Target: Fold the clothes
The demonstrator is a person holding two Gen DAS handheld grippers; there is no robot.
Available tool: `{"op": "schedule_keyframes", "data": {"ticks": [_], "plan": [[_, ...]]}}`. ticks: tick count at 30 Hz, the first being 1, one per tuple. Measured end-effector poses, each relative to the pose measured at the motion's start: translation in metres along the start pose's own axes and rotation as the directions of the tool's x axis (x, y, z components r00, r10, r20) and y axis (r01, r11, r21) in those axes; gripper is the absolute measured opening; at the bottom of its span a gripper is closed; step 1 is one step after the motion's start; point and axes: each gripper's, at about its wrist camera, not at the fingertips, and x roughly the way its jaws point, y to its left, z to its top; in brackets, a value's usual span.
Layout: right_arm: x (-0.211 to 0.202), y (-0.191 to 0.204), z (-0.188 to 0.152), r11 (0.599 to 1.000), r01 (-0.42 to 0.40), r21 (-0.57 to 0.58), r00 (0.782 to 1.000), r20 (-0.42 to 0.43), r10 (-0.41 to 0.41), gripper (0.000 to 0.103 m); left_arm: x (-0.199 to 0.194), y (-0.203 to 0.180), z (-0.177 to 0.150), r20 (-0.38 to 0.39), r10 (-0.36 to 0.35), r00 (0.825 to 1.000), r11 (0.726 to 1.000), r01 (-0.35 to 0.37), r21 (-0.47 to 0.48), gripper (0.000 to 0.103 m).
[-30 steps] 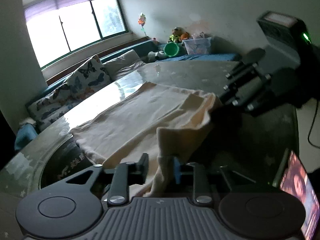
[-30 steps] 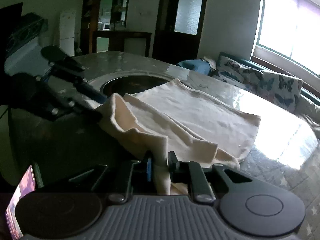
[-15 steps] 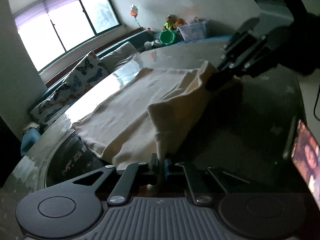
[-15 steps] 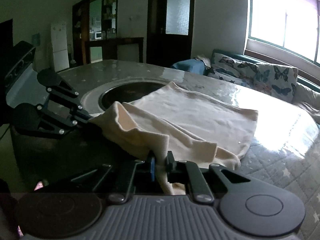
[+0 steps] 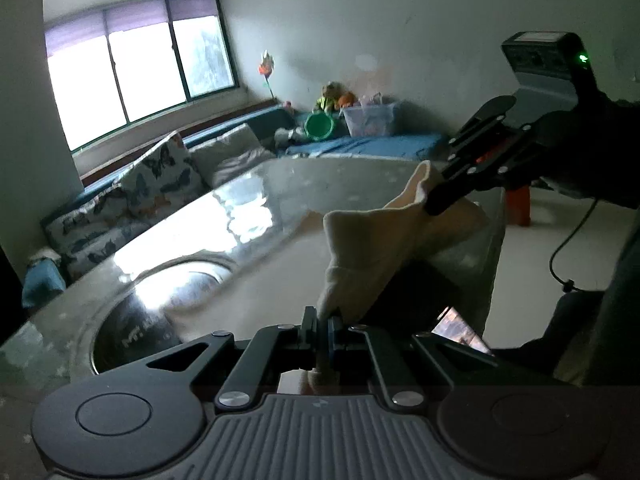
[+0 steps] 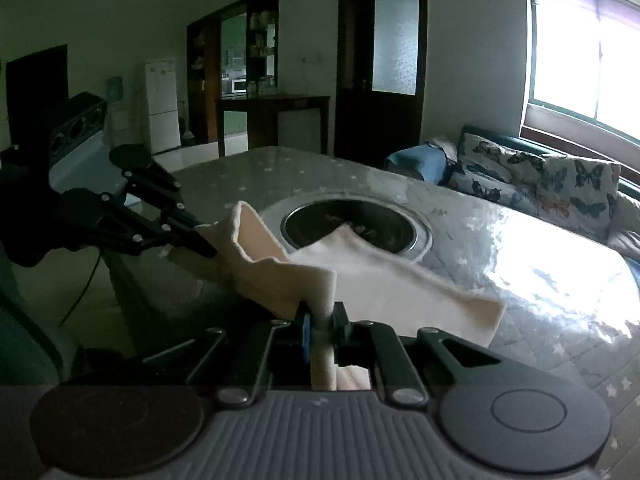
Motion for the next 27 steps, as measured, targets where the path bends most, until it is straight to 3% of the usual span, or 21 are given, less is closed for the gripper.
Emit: {"op": "schedule_keyframes", "data": {"ticks": [9,15,21,24,27], "plan": [[0.047,-0.060,0.047,0.999,-0.004,-0.032,1.000,-0.015,0.004,0.009,0.057,0.053,0.021,-0.007,0.082,0.997,0.996,-0.082,-0.021,0.005],[0.109,-0.107,0.067,0.999,0.006,-0.032,0.997,-0.073,-0.008,0.009,0.123,0.101,0.022,-0.084,0.098,0.992,0.991,-0.105,-0.082,0.006],[0.177,-0.148,0.048,0.995,0.065,0.077,0.989,-0.139,-0.054,0.010,0.182,0.126,0.010,-0.170,0.129,0.977,0.976,-0.155,-0.154,0.006],[0.195,-0.153,0.030,0.988,0.115,0.100,0.982,-0.158,-0.099,0.021,0.191,0.132,0.007,-0.183,0.137,0.973,0.970,-0.169,-0.172,0.006],[0.189,-0.162,0.025,0.975,0.161,0.152,0.981,-0.137,-0.141,0.022,0.191,0.137,0.010,-0.182,0.142,0.973,0.967,-0.176,-0.185,0.010]]}}
